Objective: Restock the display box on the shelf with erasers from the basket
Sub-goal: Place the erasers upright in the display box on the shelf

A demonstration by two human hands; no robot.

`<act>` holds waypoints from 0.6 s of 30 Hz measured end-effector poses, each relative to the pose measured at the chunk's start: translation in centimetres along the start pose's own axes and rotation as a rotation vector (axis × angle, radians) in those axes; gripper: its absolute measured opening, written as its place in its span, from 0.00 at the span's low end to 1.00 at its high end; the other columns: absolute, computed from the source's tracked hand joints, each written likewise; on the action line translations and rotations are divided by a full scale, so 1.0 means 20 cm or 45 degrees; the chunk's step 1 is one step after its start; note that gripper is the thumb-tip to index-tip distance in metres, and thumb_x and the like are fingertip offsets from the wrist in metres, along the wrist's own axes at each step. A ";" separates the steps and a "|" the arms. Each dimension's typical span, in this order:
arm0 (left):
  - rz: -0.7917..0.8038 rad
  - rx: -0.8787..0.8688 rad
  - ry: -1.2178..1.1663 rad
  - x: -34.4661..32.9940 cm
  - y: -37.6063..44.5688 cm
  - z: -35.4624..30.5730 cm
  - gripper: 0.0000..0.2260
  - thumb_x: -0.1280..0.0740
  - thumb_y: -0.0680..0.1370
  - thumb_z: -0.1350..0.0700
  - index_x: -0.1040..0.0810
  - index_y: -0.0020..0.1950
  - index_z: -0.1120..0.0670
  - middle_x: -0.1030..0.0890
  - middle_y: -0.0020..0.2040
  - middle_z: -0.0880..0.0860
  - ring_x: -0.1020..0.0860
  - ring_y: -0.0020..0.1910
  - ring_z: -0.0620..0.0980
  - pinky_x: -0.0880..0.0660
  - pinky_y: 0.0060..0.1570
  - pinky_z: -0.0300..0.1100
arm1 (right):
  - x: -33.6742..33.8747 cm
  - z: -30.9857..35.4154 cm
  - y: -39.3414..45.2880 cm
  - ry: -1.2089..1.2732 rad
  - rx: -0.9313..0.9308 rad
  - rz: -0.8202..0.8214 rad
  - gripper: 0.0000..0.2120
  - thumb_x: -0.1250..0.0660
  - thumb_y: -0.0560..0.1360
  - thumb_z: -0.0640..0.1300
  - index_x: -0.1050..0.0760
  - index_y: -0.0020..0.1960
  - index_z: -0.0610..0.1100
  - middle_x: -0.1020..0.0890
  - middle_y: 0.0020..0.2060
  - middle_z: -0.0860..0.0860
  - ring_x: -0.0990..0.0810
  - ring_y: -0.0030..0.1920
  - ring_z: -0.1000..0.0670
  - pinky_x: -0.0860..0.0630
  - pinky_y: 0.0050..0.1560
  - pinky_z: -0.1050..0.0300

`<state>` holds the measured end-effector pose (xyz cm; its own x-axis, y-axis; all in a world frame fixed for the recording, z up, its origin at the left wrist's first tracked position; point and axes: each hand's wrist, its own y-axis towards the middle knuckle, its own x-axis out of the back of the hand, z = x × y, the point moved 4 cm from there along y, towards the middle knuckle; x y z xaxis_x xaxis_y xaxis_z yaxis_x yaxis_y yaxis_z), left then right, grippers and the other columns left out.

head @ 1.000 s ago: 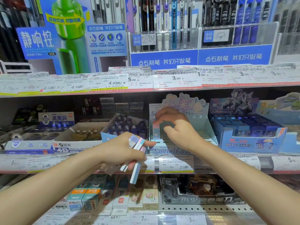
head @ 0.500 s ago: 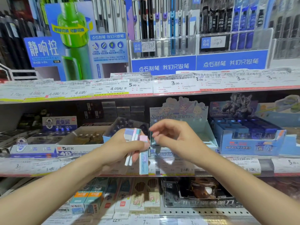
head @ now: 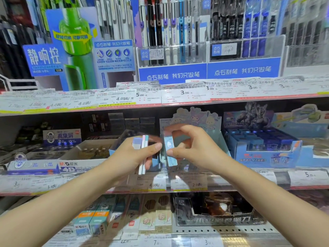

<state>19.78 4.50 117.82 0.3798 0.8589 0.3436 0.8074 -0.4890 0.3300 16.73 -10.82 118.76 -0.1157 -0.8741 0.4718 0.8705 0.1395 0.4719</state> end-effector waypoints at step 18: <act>0.364 0.044 0.821 -0.01 -0.06 0.14 0.22 0.35 0.75 0.53 0.33 0.66 0.35 0.17 0.44 0.45 0.21 0.32 0.47 0.26 0.33 0.33 | -0.03 -0.13 0.09 -0.286 0.177 -0.216 0.17 0.28 0.68 0.46 0.27 0.54 0.46 0.23 0.41 0.51 0.26 0.44 0.48 0.28 0.48 0.52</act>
<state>20.07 5.35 114.88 0.2444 0.4307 0.8688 0.7341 -0.6676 0.1245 19.57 -11.35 117.40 -0.3702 -0.7676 0.5232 0.7577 0.0763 0.6481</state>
